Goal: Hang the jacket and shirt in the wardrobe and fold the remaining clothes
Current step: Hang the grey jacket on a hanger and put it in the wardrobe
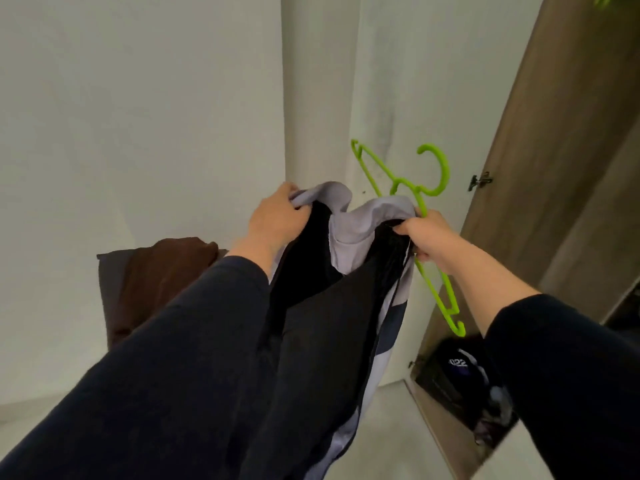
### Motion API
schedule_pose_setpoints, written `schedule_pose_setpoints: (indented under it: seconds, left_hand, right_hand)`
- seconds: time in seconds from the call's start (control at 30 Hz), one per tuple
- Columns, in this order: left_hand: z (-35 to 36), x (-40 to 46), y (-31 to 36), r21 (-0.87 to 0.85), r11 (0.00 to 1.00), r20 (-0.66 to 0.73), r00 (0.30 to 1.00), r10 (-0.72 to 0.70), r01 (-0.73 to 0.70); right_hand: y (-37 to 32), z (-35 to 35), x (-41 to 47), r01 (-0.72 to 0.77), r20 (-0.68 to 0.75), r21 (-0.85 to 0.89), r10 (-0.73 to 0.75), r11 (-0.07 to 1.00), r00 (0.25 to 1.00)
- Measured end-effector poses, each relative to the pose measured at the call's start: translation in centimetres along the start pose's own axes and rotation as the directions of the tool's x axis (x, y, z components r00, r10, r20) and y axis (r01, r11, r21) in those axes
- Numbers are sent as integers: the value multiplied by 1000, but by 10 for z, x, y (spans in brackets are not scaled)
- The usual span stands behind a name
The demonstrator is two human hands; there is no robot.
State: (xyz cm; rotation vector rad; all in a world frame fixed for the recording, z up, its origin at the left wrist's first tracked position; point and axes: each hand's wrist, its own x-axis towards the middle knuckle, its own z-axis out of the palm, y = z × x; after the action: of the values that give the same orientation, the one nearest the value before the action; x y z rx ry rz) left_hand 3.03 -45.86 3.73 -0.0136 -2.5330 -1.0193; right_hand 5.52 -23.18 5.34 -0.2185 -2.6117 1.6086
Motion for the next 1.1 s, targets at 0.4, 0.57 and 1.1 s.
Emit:
schedule_pose_setpoints:
  seconds: [0.4, 0.57, 1.1]
  left_hand:
    - [129, 8, 139, -144, 986, 130, 986, 108, -89]
    - [150, 18, 194, -100, 983, 77, 984, 162, -154]
    - [159, 61, 280, -131, 963, -12, 972, 234, -234]
  right_hand:
    - [95, -132, -12, -167, -135, -96, 153, 981, 979]
    - [112, -178, -15, -135, -137, -5, 133, 991, 982]
    - [82, -240, -33, 50, -245, -15, -52, 999, 968]
